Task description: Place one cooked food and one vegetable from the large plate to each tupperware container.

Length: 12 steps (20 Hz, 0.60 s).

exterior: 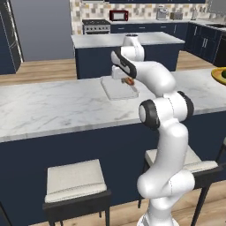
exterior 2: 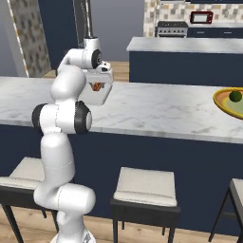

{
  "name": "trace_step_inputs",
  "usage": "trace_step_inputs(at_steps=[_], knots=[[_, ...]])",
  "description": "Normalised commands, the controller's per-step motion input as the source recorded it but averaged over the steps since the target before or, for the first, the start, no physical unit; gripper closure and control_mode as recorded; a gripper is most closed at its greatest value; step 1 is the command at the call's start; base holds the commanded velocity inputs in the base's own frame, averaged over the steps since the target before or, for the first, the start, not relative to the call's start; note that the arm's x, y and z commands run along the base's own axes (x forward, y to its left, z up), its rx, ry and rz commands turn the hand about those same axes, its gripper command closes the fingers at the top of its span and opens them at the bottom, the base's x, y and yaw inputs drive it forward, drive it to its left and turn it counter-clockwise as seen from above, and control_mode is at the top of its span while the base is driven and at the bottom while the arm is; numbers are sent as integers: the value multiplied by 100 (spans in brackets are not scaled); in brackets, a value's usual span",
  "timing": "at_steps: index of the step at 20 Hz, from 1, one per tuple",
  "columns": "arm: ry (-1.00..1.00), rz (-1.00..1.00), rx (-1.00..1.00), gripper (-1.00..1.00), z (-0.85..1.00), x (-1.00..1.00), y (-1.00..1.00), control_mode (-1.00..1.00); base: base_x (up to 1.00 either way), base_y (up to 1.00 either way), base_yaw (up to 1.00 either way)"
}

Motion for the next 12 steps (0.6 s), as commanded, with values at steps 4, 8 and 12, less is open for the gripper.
trace_step_inputs(at_steps=[4,8,12], knots=[[-1,0,-11,100,-39,4,-8,-100,0,0,0],[0,-1,-9,100,-22,24,7,-100,0,0,0],[0,-2,-6,100,-21,24,0,-100,0,0,0]])
